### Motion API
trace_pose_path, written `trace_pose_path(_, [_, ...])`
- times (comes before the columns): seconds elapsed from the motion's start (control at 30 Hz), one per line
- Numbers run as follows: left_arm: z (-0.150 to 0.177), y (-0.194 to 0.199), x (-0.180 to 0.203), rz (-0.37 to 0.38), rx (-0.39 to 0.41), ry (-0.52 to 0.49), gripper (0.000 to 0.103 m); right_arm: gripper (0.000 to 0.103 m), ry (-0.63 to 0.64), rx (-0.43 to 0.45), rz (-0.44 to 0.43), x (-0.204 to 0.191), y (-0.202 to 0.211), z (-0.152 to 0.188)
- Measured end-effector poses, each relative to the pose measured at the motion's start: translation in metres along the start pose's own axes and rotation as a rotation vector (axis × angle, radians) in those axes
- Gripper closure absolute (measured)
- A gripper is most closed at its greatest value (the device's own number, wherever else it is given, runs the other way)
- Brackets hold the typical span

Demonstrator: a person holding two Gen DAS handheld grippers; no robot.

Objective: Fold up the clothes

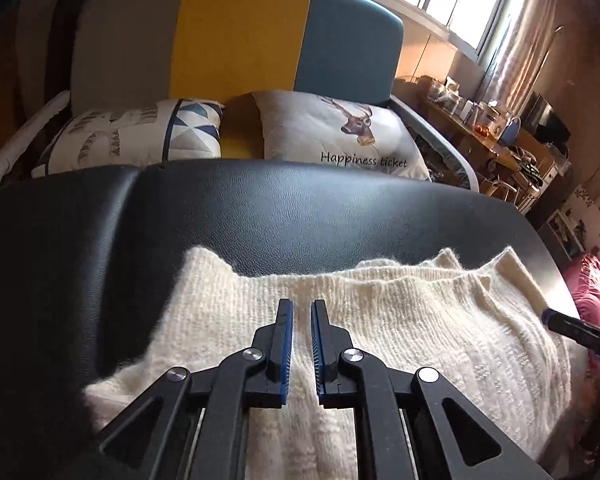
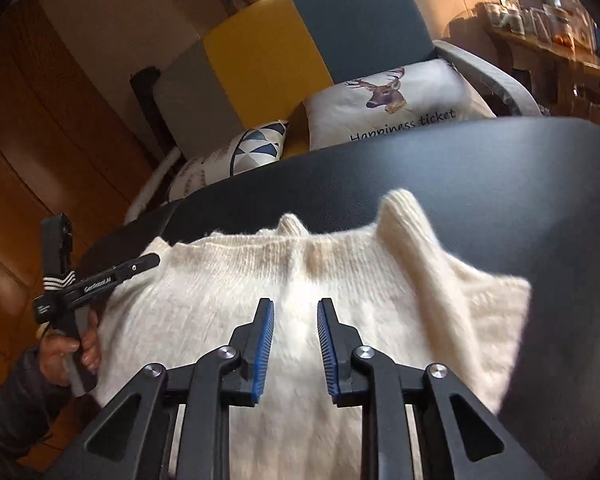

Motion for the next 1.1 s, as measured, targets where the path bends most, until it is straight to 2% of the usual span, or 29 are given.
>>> trace_pose_path(0.07, [0.005, 0.017, 0.011, 0.041, 0.013, -0.023, 0.092, 0.081, -0.051, -0.016, -0.036, 0.025, 0.031, 0.019])
trace_pose_path(0.13, [0.016, 0.027, 0.029, 0.1, 0.003, -0.061, 0.086, 0.081, -0.1, -0.046, -0.051, 0.051, 0.053, 0.047])
trace_pose_path(0.27, [0.052, 0.026, 0.086, 0.172, -0.049, -0.217, 0.086, 0.078, -0.207, -0.081, -0.082, 0.092, 0.069, 0.093])
trace_pose_path(0.37, [0.077, 0.011, 0.125, 0.178, -0.112, -0.337, 0.085, 0.078, -0.253, -0.067, -0.155, 0.102, 0.067, 0.099])
trace_pose_path(0.47, [0.088, 0.001, 0.139, 0.155, -0.143, -0.381, 0.085, 0.077, -0.255, -0.068, -0.202, 0.102, 0.055, 0.094])
trace_pose_path(0.53, [0.09, -0.003, 0.137, 0.145, -0.15, -0.379, 0.085, 0.076, -0.242, -0.095, -0.211, 0.1, 0.044, 0.089])
trace_pose_path(0.63, [0.089, -0.006, 0.125, 0.161, -0.187, -0.327, 0.084, 0.076, -0.178, -0.157, -0.285, 0.087, 0.033, 0.092])
trace_pose_path(0.73, [0.095, -0.004, 0.121, 0.152, -0.221, -0.327, 0.084, 0.094, -0.031, -0.24, -0.339, 0.058, 0.035, 0.102])
trace_pose_path(0.77, [0.097, -0.003, 0.121, 0.145, -0.233, -0.334, 0.084, 0.095, 0.02, -0.273, -0.349, 0.048, 0.038, 0.107])
trace_pose_path(0.83, [0.103, 0.002, 0.119, 0.145, -0.253, -0.332, 0.084, 0.096, 0.105, -0.388, -0.271, 0.041, 0.031, 0.127])
trace_pose_path(0.87, [0.106, 0.005, 0.116, 0.158, -0.261, -0.314, 0.084, 0.098, 0.104, -0.412, -0.267, 0.042, 0.03, 0.134])
trace_pose_path(1.0, [0.116, 0.018, 0.118, 0.148, -0.271, -0.311, 0.084, 0.098, 0.08, -0.401, -0.271, 0.042, 0.039, 0.145])
trace_pose_path(1.1, [0.104, 0.029, 0.136, 0.168, -0.21, -0.327, 0.084, 0.096, 0.081, -0.393, -0.265, 0.038, 0.043, 0.146])
Point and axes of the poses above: each gripper's, at about its wrist camera, not at the fingertips, and y roughly against the way its jaws point, x to its right, z to its underside, the point moved 3 cm from there along -y, roughly the way its jaws point, and after that the axes turned 7 degrees about z, right-handed, at the moved point
